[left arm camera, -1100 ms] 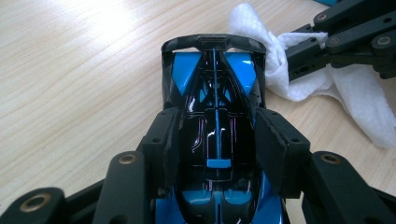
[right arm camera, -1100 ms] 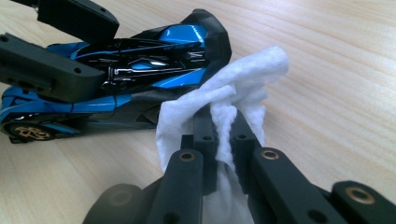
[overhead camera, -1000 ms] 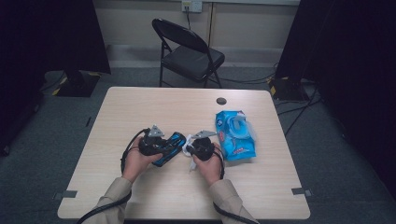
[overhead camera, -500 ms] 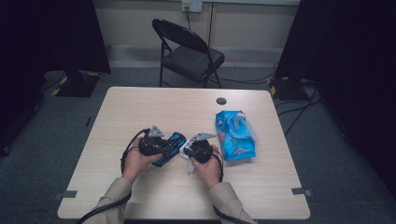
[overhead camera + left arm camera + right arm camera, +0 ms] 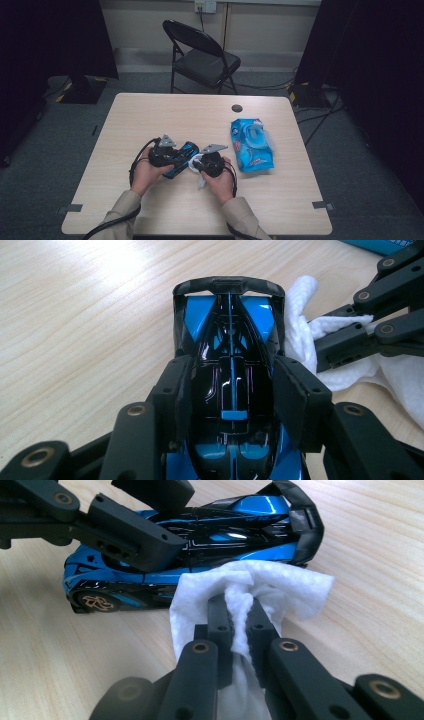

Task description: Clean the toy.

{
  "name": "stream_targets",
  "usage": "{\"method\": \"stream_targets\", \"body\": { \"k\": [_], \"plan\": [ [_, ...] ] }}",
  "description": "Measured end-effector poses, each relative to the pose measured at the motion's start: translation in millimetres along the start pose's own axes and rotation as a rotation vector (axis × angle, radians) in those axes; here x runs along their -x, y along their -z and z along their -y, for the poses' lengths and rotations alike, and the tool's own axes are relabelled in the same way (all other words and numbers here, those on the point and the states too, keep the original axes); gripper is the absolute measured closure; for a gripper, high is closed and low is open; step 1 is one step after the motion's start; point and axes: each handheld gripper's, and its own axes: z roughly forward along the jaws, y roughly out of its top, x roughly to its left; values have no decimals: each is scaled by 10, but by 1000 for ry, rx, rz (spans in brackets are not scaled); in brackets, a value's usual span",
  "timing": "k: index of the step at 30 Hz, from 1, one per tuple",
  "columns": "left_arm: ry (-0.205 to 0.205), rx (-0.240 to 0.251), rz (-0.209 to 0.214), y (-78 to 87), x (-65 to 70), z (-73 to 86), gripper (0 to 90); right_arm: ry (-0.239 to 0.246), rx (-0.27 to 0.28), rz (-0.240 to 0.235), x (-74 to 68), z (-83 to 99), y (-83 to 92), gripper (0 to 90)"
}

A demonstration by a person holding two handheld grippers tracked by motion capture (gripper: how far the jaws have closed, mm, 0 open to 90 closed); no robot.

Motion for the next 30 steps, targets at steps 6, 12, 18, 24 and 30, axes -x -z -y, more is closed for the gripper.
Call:
{"method": "stream_targets", "body": {
  "k": [6, 12, 18, 24, 30],
  "plan": [
    [-1, 4, -3, 3, 1, 6, 511, -10, -3, -13, 18, 1, 4, 862],
    [2, 2, 0, 8, 3, 12, 511, -14, -8, -17, 27, 3, 16, 862],
    [7, 4, -2, 3, 5, 9, 512, -3, -12, -43, -5, 3, 9, 862],
    [2, -3, -4, 13, 2, 9, 512, 38, -30, -54, -147, -29, -33, 862],
    [2, -2, -7, 9, 3, 6, 511, 43, -28, -101, -196, -17, -47, 862]
  ]
}}
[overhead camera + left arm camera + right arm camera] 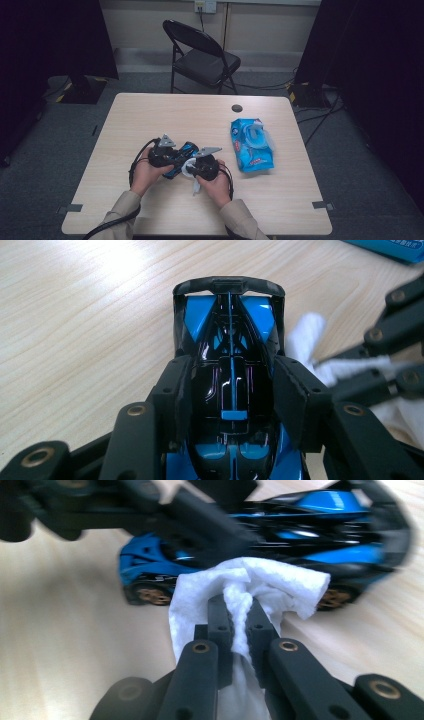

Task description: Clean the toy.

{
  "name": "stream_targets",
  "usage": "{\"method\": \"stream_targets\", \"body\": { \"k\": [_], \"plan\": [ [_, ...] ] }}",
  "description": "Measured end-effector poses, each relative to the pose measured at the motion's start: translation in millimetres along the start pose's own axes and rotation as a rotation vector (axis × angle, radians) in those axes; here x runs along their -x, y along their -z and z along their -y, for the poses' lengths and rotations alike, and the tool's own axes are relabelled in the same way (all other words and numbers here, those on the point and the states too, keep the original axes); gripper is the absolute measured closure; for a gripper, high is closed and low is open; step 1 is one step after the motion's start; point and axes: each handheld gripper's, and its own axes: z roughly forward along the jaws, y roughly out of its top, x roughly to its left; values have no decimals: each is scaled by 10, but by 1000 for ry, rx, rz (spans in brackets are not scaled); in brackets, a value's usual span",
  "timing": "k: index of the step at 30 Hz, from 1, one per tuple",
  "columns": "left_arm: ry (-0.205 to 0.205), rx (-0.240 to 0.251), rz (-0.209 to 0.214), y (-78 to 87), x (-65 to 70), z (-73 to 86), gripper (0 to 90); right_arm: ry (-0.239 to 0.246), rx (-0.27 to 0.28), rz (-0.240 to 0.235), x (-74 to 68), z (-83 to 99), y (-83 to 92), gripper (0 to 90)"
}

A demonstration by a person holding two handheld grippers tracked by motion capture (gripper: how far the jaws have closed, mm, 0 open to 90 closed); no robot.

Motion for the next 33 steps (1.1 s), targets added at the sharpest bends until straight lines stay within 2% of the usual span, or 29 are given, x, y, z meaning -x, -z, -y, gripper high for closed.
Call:
{"method": "stream_targets", "body": {
  "k": [2, 5, 11, 18, 24, 26, 27, 33],
  "plan": [
    [2, -2, 3, 0, 1, 2, 511, 13, -3, -20, -65, -7, -25, 862],
    [-2, -1, 3, 5, -3, 5, 511, 30, -8, -20, -135, -12, -43, 862],
    [-2, -3, 2, 6, -1, 3, 511, 22, -1, -46, -150, 9, -41, 862],
    [-3, -3, -1, 8, 0, 5, 511, 41, -9, -74, -268, 8, -69, 862],
    [0, 1, 1, 8, 2, 9, 511, 36, -10, -111, -328, 10, -96, 863],
    [-1, 0, 1, 9, 1, 10, 511, 41, -12, -107, -349, 6, -102, 863],
    [-13, 1, -13, 15, -4, 10, 511, 42, -12, -108, -351, 6, -103, 863],
    [-3, 3, -2, 11, 2, 14, 511, 40, -9, -125, -366, 14, -108, 863]
  ]
}}
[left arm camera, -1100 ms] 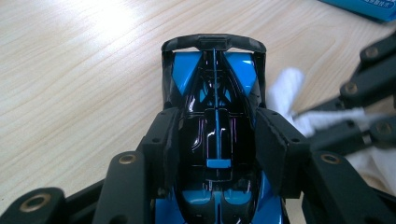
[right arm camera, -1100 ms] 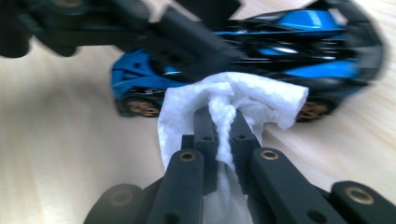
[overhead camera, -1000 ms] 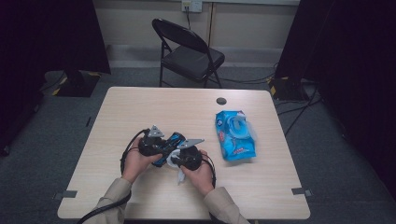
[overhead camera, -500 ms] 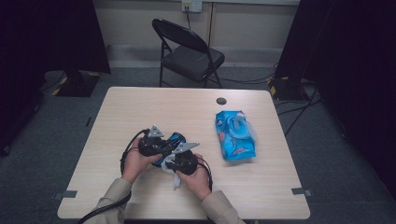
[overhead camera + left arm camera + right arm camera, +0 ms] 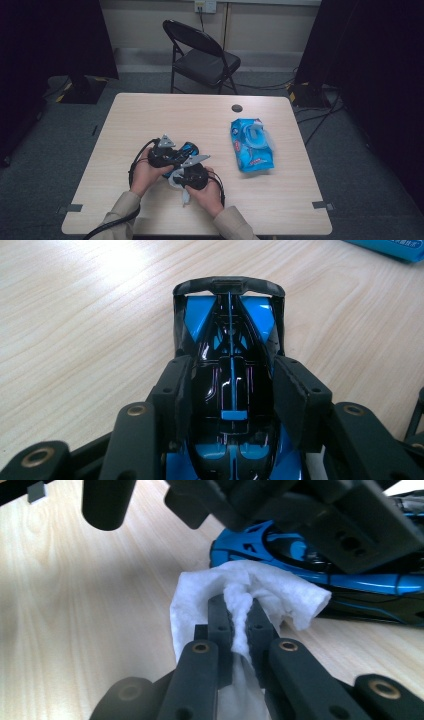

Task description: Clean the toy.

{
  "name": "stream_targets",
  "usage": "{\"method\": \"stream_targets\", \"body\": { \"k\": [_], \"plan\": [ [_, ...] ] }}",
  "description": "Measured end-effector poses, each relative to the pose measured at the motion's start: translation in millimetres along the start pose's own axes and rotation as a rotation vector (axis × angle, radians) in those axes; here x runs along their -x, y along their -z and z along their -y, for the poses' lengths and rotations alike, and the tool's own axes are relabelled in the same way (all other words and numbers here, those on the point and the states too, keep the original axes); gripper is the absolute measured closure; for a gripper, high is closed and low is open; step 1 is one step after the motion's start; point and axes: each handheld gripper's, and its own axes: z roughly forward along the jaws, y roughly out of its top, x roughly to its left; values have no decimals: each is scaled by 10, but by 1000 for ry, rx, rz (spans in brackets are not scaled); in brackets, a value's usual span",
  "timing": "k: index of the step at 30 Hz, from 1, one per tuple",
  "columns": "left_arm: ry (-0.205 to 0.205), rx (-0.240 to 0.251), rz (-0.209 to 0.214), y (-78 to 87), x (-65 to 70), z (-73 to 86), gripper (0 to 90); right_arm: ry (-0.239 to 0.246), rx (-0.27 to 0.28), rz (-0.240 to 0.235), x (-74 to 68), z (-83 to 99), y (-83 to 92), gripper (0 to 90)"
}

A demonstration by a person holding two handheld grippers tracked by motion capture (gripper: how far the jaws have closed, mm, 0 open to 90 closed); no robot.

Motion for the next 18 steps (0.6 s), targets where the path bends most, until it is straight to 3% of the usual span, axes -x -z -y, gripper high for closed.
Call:
{"method": "stream_targets", "body": {
  "k": [6, 11, 18],
  "plan": [
    [0, 6, 3, -2, 1, 9, 511, 23, -5, -27, -47, -2, -17, 863],
    [3, 12, 2, -1, 2, 16, 511, 12, 5, -38, -45, 6, 10, 862],
    [1, 14, -2, 0, 4, 18, 511, 9, 34, 7, 59, -35, 158, 862]
  ]
}}
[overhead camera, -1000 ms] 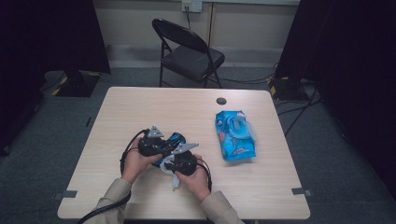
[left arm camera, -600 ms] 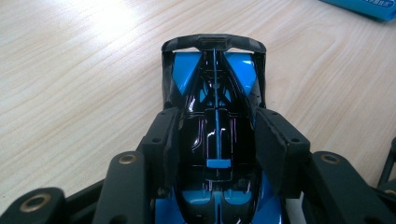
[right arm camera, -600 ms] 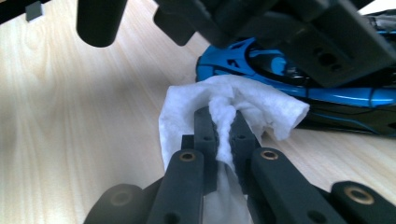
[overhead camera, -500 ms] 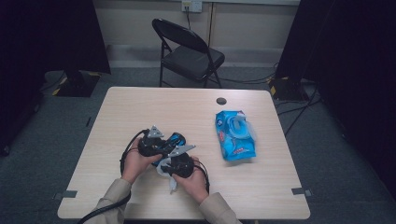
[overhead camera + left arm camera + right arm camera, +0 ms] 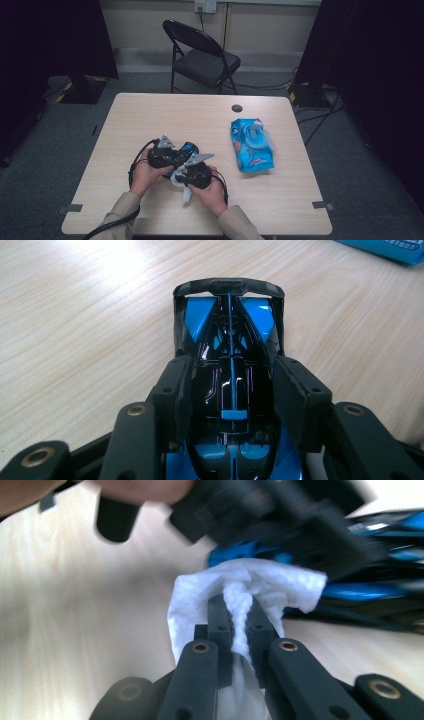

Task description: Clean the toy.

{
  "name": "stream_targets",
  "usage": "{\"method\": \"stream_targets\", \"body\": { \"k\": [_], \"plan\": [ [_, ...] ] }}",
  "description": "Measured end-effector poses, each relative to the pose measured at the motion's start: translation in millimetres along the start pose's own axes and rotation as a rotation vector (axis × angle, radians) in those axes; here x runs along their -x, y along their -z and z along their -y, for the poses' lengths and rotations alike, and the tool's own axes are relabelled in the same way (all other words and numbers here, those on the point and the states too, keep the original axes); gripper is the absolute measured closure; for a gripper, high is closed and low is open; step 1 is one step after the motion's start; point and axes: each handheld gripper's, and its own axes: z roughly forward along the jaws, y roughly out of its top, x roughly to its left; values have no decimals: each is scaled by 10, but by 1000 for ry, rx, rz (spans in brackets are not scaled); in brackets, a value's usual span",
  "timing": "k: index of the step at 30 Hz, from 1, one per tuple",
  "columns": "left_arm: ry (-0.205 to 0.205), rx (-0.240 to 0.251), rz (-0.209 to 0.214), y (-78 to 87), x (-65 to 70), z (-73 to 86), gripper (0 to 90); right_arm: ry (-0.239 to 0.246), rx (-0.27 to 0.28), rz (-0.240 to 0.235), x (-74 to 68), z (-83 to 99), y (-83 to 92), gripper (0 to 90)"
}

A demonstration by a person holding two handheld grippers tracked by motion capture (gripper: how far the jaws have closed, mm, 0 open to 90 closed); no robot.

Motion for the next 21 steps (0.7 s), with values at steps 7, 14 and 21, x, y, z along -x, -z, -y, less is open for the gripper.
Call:
{"method": "stream_targets", "body": {
  "k": [7, 14, 21],
  "plan": [
    [4, 0, -2, 1, 4, 2, 512, -37, 40, 62, 189, 0, 155, 862],
    [1, -3, 3, 1, -1, -2, 511, -90, 84, 197, 457, 14, 315, 863],
    [1, -4, 5, 0, -2, -4, 512, -142, 70, 245, 673, 31, 306, 863]
  ]
}}
